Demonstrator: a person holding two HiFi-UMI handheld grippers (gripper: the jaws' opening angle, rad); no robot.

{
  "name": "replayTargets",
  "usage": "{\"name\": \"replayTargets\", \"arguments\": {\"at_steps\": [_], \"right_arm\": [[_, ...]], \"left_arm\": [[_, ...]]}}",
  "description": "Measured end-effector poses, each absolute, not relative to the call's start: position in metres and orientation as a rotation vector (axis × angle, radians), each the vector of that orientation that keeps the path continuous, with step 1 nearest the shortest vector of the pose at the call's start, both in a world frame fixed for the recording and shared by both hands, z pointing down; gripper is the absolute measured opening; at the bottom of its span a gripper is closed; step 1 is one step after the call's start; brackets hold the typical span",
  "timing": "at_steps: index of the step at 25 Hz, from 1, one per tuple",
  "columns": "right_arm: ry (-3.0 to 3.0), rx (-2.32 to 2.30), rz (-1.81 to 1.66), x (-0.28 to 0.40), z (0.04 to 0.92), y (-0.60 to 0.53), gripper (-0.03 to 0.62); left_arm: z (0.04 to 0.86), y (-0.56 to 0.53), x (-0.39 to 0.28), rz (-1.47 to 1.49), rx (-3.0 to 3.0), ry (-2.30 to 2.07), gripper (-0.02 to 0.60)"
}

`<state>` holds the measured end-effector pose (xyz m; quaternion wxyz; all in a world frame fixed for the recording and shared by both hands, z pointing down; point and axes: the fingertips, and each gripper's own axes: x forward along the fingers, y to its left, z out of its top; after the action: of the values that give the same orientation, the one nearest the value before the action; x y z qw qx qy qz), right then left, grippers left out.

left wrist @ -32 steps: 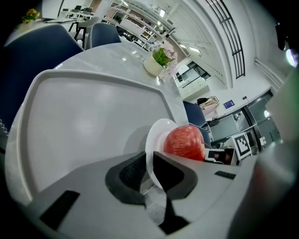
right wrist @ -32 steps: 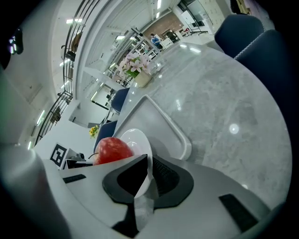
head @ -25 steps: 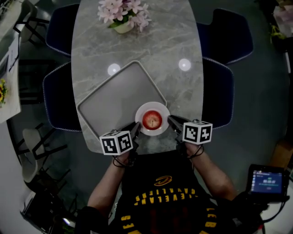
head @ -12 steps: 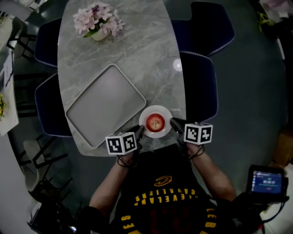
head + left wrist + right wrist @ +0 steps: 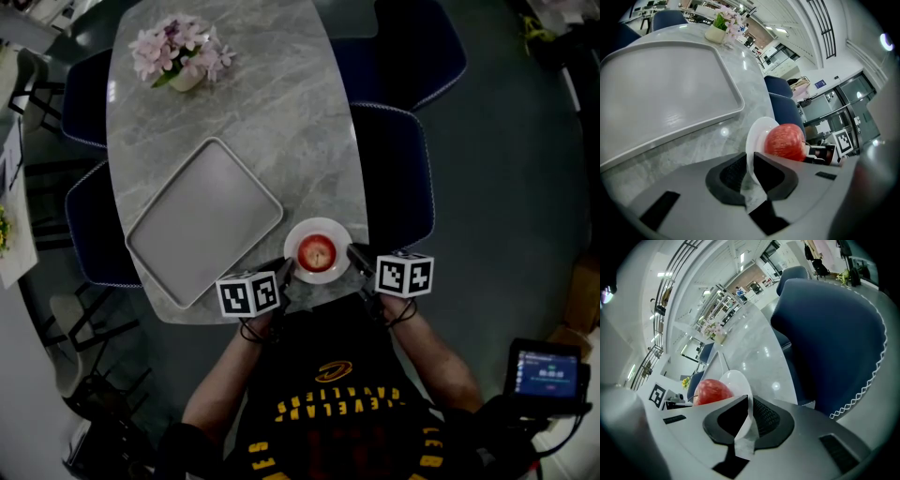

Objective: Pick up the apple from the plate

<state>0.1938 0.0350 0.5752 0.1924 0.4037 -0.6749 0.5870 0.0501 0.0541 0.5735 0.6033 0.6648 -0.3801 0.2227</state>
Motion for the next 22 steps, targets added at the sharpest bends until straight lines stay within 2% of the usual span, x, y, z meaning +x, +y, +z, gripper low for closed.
{"name": "replayTargets", "arguments": {"at_steps": [22], "right_arm": [[-1.820,1.128,1.661,0.202,0.600,0.052,0.043]], "left_arm": [[0.597,0.070,0.058,0.597,1.512,-0.869,0.051]]}}
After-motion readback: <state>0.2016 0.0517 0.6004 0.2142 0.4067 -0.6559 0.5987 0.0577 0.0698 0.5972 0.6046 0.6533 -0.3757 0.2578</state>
